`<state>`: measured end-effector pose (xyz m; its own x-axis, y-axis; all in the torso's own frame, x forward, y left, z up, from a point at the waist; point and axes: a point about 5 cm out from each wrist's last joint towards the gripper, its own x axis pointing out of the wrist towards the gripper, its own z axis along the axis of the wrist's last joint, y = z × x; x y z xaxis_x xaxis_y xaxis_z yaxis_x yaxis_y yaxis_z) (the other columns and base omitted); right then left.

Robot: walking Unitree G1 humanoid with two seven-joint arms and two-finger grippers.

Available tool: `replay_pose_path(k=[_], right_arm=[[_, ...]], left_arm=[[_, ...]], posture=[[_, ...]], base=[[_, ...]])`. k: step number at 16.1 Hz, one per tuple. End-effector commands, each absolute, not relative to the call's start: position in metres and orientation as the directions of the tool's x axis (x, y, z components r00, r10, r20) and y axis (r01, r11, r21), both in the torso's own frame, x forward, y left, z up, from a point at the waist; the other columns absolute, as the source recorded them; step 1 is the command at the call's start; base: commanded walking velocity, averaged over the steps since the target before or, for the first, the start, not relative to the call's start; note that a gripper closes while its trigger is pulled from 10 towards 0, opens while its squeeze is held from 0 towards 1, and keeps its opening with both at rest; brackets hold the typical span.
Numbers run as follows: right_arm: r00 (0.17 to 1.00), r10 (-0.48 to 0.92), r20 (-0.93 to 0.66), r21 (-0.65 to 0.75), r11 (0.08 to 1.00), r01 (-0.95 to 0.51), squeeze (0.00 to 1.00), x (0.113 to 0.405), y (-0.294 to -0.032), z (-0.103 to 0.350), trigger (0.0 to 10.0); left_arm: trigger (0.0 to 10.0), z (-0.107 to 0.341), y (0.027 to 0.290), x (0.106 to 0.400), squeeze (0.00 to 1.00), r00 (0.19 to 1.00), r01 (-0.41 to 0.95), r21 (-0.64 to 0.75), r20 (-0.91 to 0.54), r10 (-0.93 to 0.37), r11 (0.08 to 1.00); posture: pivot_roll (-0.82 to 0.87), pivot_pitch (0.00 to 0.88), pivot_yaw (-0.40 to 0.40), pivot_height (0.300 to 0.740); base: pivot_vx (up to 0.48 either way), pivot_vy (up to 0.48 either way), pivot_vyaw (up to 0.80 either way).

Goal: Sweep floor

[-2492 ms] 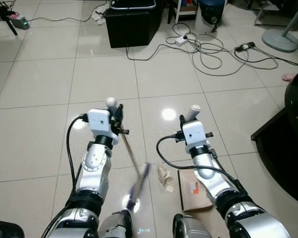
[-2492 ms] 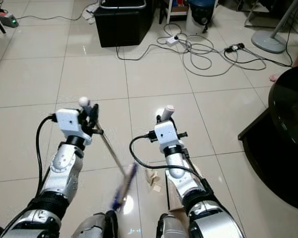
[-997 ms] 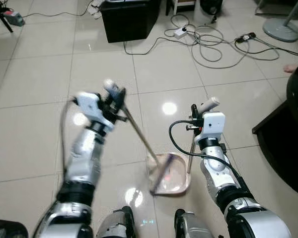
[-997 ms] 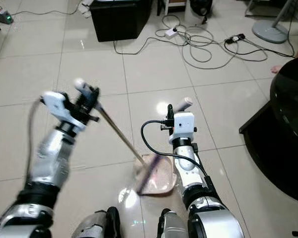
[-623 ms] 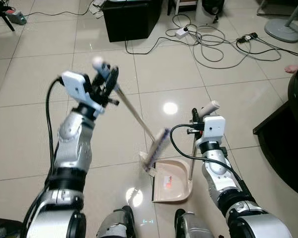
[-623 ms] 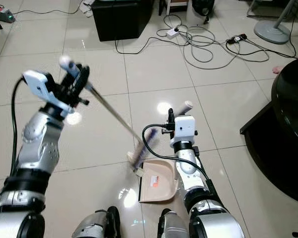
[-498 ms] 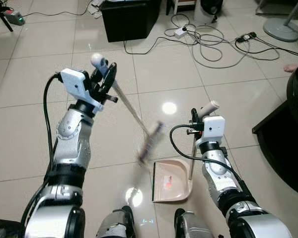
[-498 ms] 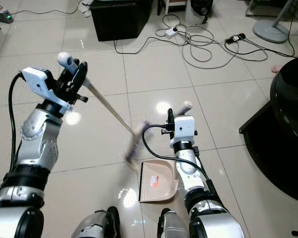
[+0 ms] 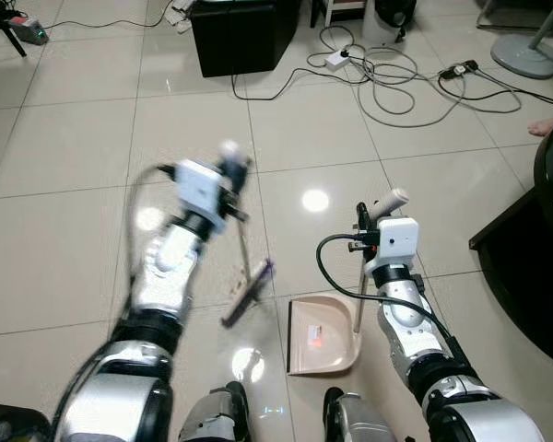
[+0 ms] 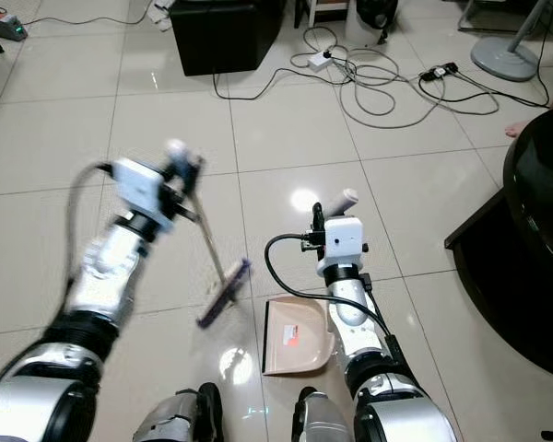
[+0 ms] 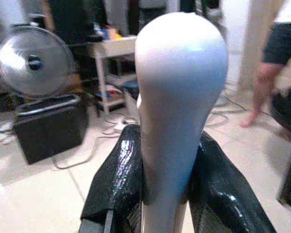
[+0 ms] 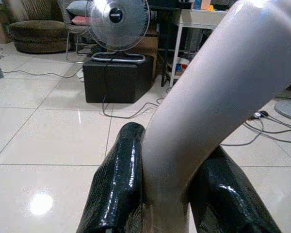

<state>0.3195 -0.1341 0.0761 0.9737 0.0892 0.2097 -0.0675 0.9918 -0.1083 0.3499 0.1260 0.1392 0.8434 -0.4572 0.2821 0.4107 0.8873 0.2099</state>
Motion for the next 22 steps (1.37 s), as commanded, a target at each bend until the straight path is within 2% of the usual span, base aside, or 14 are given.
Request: replay_pose_path(k=[1, 3, 5, 8, 12, 14, 17, 20, 22], right_arm=[[0.980, 0.086, 0.181, -0.129, 0.990, -0.063, 0.00, 0.314, -0.141, 0.068, 10.0], [0.979, 0.088, 0.187, -0.126, 0.990, -0.065, 0.00, 0.315, -0.142, 0.070, 10.0], [0.978, 0.086, 0.188, -0.122, 0.990, -0.064, 0.00, 0.316, -0.142, 0.070, 10.0], [0.978, 0.084, 0.189, -0.120, 0.991, -0.061, 0.00, 0.316, -0.142, 0.071, 10.0], [0.978, 0.085, 0.191, -0.118, 0.991, -0.063, 0.00, 0.317, -0.143, 0.072, 10.0], [0.978, 0.084, 0.192, -0.113, 0.992, -0.063, 0.00, 0.317, -0.143, 0.072, 10.0], [0.979, 0.082, 0.189, -0.111, 0.992, -0.062, 0.00, 0.317, -0.144, 0.071, 10.0], [0.978, 0.080, 0.192, -0.124, 0.991, -0.057, 0.00, 0.316, -0.144, 0.071, 10.0], [0.975, 0.040, 0.220, -0.153, 0.988, -0.006, 0.00, 0.315, -0.152, 0.074, 10.0]], left_arm=[[10.0, 0.140, 0.117, 0.350, 0.00, 0.820, 0.437, 0.262, 0.275, -0.501, 0.860], [10.0, 0.130, 0.107, 0.345, 0.00, 0.774, 0.553, 0.219, 0.224, -0.593, 0.804], [10.0, 0.132, 0.104, 0.339, 0.00, 0.691, 0.665, 0.165, 0.234, -0.684, 0.729], [10.0, 0.148, 0.115, 0.338, 0.00, 0.629, 0.711, 0.192, 0.259, -0.733, 0.677], [10.0, 0.192, 0.138, 0.348, 0.00, 0.610, 0.681, 0.193, 0.384, -0.693, 0.707], [10.0, 0.226, 0.151, 0.355, 0.00, 0.597, 0.675, 0.109, 0.500, -0.628, 0.729], [10.0, 0.234, 0.155, 0.360, 0.00, 0.626, 0.639, 0.048, 0.548, -0.555, 0.768], [10.0, 0.205, 0.138, 0.361, 0.00, 0.700, 0.526, 0.210, 0.443, -0.560, 0.824], [10.0, 0.188, 0.129, 0.359, 0.00, 0.745, 0.476, 0.216, 0.417, -0.521, 0.853]], posture=[[-0.01, 0.233, 0.004, 0.740], [-0.01, 0.232, 0.003, 0.740], [0.00, 0.232, 0.003, 0.740], [0.00, 0.230, 0.000, 0.740], [0.00, 0.226, -0.002, 0.740], [0.00, 0.225, 0.000, 0.740], [0.00, 0.226, 0.002, 0.740], [-0.01, 0.229, 0.001, 0.740], [-0.02, 0.229, 0.003, 0.740]], base=[[0.000, 0.000, 0.00], [0.000, 0.000, 0.00], [0.000, 0.000, 0.00], [0.000, 0.000, 0.00], [0.000, 0.000, 0.00], [0.000, 0.000, 0.00], [0.000, 0.000, 0.00], [0.000, 0.000, 0.00], [0.000, 0.000, 0.00]])
